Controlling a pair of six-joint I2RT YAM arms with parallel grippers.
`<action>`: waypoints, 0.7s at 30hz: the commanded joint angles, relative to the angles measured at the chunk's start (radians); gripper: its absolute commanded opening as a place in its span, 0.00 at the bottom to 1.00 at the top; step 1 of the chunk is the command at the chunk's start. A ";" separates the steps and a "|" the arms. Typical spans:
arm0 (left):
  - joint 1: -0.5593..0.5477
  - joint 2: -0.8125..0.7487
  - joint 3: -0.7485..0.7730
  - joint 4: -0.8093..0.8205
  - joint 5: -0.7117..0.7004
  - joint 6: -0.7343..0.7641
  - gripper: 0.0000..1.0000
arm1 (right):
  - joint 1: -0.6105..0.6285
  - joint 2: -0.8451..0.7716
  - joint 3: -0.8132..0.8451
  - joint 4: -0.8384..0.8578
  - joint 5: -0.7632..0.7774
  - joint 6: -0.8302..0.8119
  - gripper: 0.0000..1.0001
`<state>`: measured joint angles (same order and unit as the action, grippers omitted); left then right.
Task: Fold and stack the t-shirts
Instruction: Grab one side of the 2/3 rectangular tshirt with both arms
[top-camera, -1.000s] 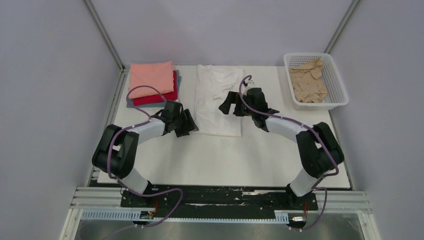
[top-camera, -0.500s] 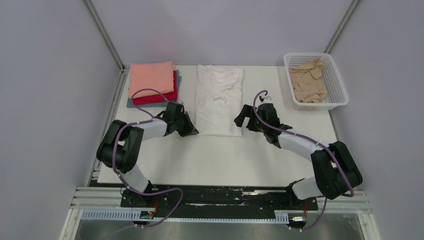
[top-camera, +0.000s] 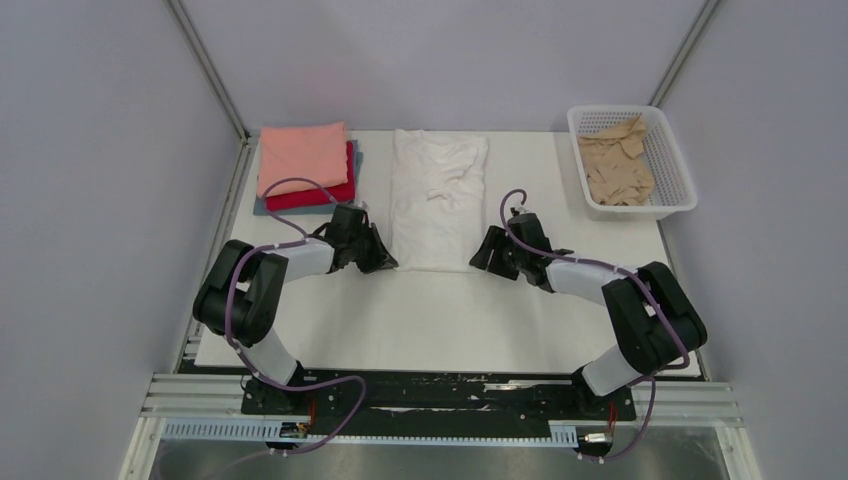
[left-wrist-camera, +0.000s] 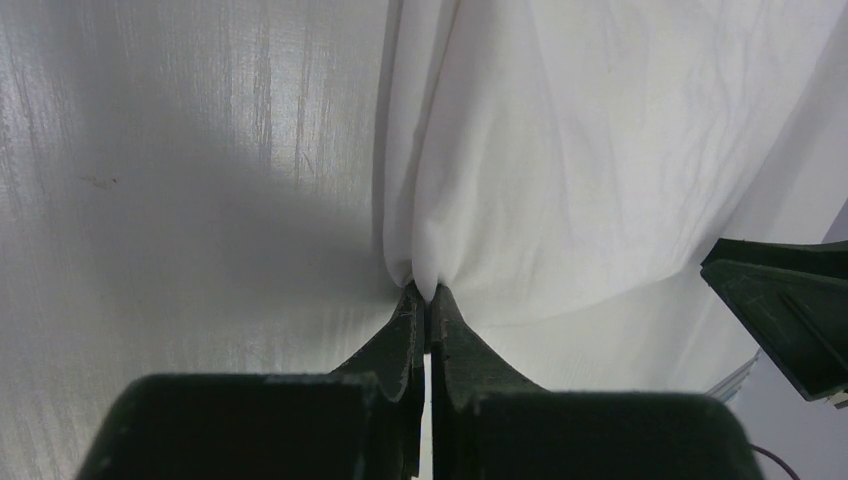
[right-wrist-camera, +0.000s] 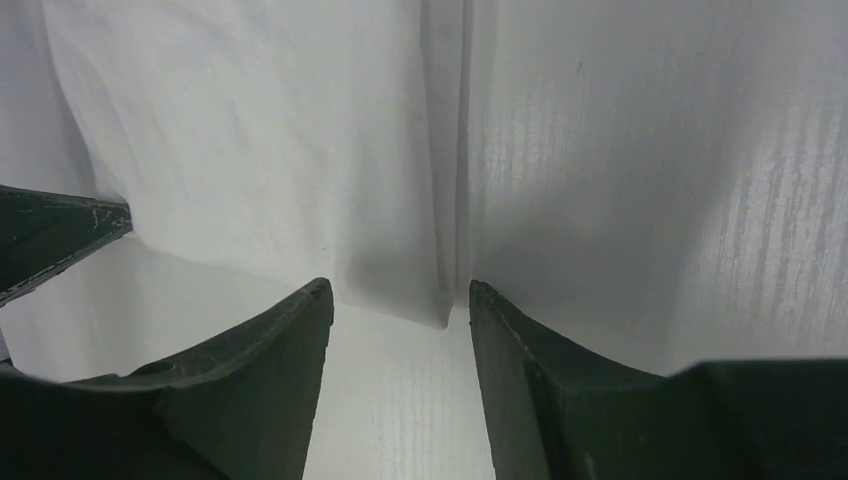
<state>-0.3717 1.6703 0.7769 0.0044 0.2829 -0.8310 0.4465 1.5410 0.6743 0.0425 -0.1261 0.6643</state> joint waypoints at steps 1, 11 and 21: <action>0.002 0.013 -0.010 0.014 -0.023 0.007 0.00 | 0.004 0.015 0.017 0.010 -0.023 0.041 0.54; 0.002 0.019 0.008 0.005 -0.027 0.010 0.00 | 0.003 0.018 -0.002 0.015 -0.022 0.055 0.40; 0.002 -0.019 0.022 -0.013 -0.031 0.024 0.00 | 0.003 0.012 -0.015 0.099 -0.028 0.065 0.00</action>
<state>-0.3717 1.6711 0.7773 0.0048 0.2825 -0.8303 0.4465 1.5772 0.6590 0.0830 -0.1398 0.7296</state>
